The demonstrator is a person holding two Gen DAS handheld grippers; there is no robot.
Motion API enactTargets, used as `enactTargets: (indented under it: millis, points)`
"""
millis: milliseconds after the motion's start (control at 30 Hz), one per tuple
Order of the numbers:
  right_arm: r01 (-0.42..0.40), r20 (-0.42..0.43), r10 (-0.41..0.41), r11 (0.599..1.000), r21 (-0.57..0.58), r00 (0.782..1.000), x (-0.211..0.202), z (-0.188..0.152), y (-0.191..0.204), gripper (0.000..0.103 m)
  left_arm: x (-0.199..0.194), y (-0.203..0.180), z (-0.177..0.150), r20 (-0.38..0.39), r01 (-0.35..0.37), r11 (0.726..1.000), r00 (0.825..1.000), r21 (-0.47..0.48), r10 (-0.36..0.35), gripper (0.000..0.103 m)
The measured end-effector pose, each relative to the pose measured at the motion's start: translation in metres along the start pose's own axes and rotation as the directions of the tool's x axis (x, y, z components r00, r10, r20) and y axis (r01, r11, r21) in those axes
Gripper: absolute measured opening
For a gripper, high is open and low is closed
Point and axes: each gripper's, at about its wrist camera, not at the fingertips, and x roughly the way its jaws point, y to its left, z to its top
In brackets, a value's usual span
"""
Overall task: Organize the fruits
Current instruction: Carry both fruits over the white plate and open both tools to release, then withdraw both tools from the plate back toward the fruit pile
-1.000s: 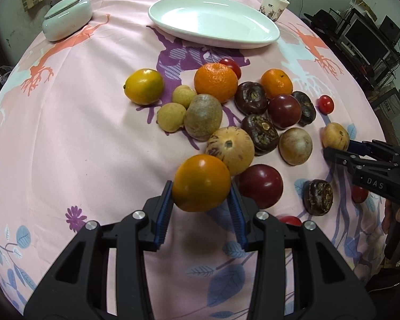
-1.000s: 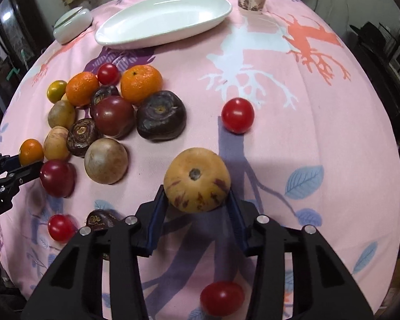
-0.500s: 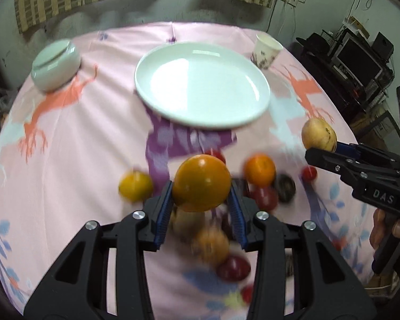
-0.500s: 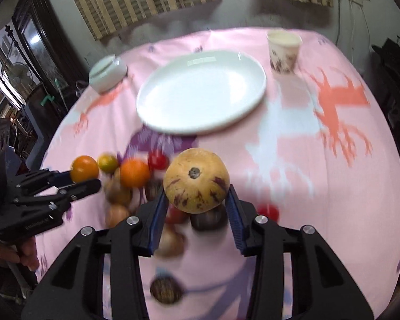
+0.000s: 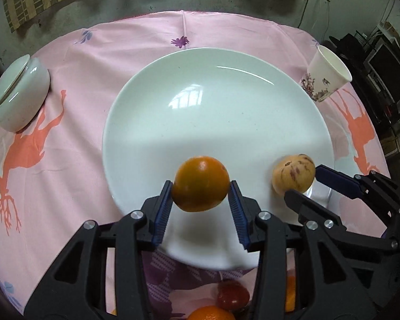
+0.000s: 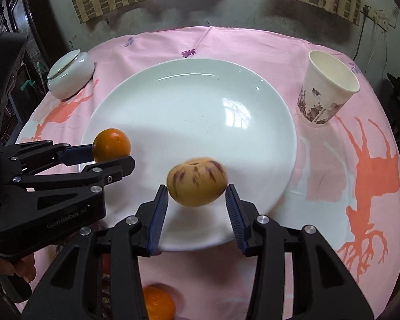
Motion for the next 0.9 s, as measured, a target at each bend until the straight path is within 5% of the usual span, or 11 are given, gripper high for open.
enactTargets:
  millis: [100, 300, 533, 900]
  points:
    - [0.001, 0.041, -0.002, 1.0, 0.016, 0.999, -0.014, -0.001, -0.009, 0.061, -0.014, 0.006, 0.001, 0.05, -0.01, 0.999, 0.999, -0.036, 0.012, 0.078]
    - [-0.01, 0.072, 0.006, 0.999, 0.046, 0.997, -0.055, -0.028, -0.019, 0.065, -0.059, 0.014, -0.025, 0.105, -0.001, 1.0, 0.995, -0.01, 0.002, 0.087]
    - [0.003, 0.066, -0.008, 0.996, 0.09, 0.998, -0.102, -0.094, -0.024, 0.067, -0.093, 0.034, -0.099, 0.066, 0.014, 0.997, 0.998, -0.071, -0.009, 0.09]
    - [0.017, -0.066, -0.012, 0.997, 0.079, 0.998, -0.136, -0.209, -0.007, 0.067, -0.11, 0.04, -0.208, -0.075, 0.018, 0.994, 0.997, -0.109, -0.026, 0.09]
